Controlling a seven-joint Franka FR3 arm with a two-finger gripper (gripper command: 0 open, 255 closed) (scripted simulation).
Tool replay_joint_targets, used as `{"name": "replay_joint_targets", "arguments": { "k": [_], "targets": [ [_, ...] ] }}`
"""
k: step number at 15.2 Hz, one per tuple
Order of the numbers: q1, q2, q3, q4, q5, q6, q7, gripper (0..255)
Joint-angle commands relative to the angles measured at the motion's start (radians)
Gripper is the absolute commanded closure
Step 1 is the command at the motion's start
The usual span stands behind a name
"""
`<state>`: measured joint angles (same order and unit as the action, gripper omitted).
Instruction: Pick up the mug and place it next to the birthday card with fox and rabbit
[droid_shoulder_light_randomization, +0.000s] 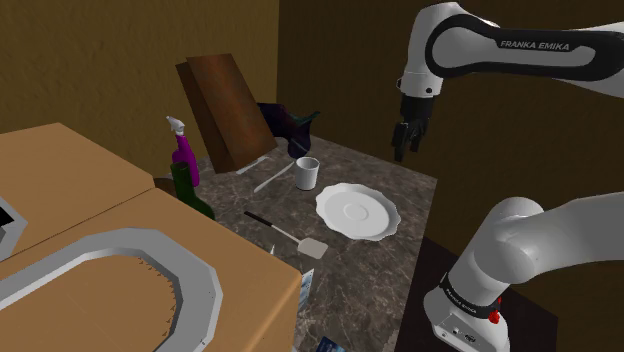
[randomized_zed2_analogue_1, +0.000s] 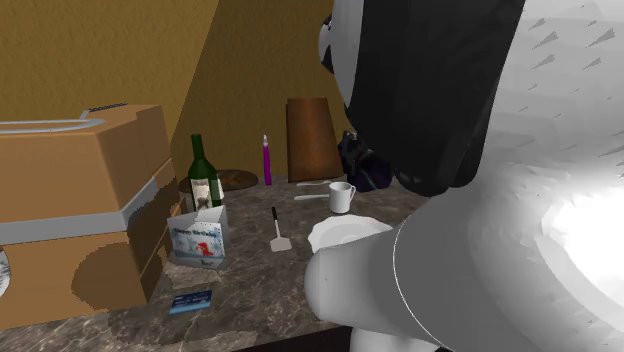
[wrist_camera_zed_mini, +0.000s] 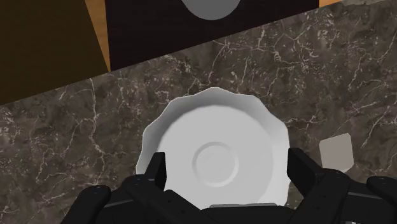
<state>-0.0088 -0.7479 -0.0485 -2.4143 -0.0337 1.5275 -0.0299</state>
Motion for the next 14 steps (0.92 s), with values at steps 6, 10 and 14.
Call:
{"name": "replay_joint_targets", "arguments": {
  "k": [6,10,14],
  "targets": [
    [0.017,0.166,0.025,0.031,0.012,0.150,0.027,0],
    [0.027,0.308,0.045,0.081,0.016,0.254,0.048,0],
    [0.035,0.455,0.062,0.153,0.013,0.341,0.069,0]
  ]
}}
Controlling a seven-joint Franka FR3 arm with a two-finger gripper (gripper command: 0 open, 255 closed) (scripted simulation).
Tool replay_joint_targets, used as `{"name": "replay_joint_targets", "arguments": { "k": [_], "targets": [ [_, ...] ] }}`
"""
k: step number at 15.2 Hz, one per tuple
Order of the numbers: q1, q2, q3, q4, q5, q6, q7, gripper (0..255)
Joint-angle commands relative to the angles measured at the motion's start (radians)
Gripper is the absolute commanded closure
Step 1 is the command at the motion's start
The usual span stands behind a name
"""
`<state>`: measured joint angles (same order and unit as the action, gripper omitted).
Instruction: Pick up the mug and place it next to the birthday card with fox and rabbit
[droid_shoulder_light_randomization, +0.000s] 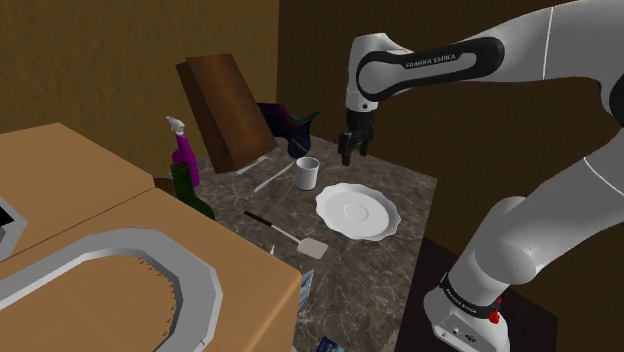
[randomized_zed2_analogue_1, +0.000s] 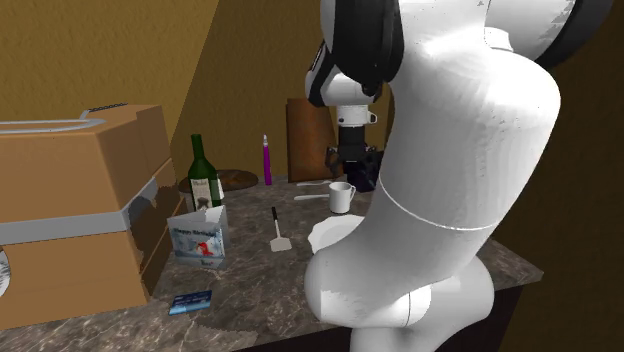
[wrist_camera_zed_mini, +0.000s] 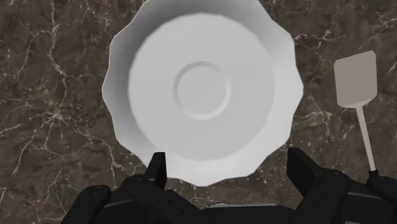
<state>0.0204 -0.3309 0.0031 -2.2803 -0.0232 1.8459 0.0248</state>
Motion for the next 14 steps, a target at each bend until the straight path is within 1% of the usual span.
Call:
{"name": "replay_joint_targets", "arguments": {
  "k": [1,8,14],
  "targets": [
    [0.008,0.075,0.015,0.040,0.001,0.041,0.020,0],
    [0.023,0.335,0.037,0.223,-0.022,0.138,0.061,0],
    [0.040,0.563,0.048,0.432,-0.052,0.171,0.093,0]
  ]
}}
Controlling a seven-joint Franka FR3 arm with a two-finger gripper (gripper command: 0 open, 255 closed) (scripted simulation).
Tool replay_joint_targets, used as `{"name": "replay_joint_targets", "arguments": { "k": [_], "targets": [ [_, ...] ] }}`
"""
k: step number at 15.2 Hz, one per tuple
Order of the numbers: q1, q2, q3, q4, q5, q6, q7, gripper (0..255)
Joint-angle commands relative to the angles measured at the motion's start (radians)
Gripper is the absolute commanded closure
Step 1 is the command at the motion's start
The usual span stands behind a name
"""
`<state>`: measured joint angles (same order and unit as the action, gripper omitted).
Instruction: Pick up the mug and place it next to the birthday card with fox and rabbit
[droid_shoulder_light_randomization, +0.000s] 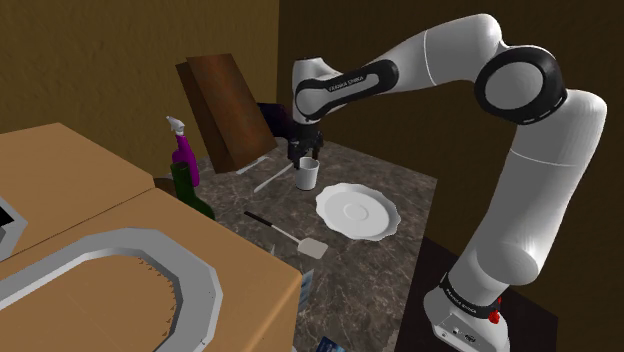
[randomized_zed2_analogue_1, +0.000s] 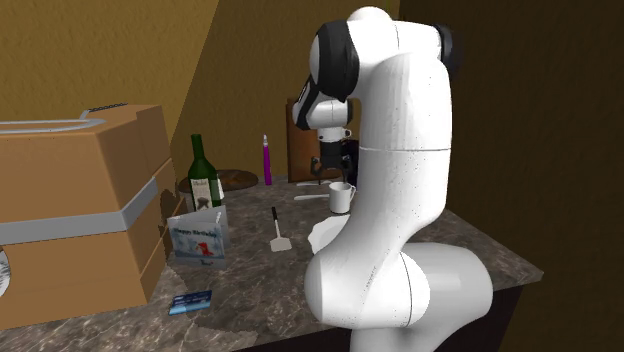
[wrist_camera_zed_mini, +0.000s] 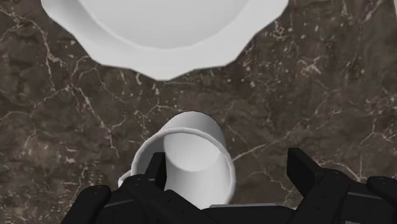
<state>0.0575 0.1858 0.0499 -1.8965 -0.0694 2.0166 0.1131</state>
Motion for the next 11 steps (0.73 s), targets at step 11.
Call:
{"name": "replay_joint_targets", "arguments": {
  "k": [11],
  "targets": [
    [0.005,0.120,-0.002,0.032,-0.016,0.093,0.013,0]
  ]
}}
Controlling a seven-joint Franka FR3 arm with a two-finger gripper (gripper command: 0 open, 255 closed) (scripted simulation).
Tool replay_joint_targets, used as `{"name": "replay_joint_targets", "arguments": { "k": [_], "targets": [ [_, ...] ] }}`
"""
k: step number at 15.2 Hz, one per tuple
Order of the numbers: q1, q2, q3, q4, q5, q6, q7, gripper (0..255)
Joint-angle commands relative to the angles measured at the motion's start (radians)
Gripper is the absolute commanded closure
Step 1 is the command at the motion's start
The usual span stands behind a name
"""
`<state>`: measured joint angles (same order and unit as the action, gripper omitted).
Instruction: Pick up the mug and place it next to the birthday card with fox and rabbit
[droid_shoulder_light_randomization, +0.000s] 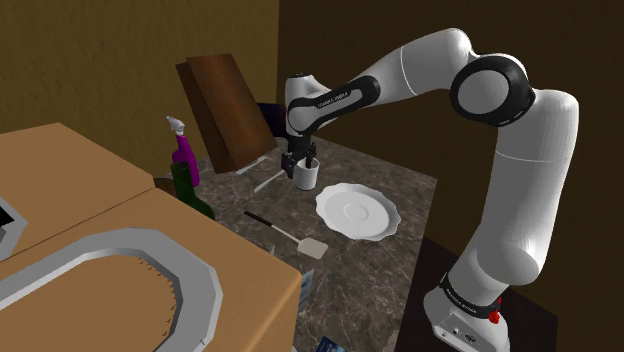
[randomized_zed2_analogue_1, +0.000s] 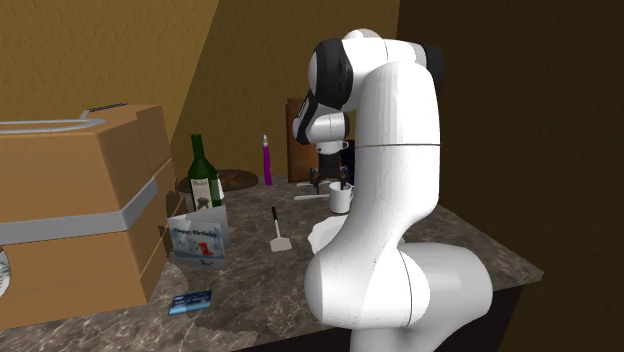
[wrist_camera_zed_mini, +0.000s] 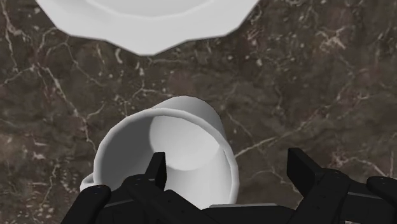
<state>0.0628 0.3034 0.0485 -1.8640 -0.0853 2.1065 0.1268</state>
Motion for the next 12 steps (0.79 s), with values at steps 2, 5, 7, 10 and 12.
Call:
{"name": "replay_joint_targets", "arguments": {
  "k": [2,5,7,10,12],
  "targets": [
    [0.000,0.002,0.000,0.000,0.000,0.003,0.000,0],
    [0.000,0.002,0.000,0.000,0.000,0.003,0.000,0],
    [0.000,0.002,0.000,0.000,0.000,0.003,0.000,255],
    [0.000,0.002,0.000,0.000,0.000,0.003,0.000,255],
    [0.000,0.002,0.000,0.000,0.000,0.003,0.000,255]
  ]
}}
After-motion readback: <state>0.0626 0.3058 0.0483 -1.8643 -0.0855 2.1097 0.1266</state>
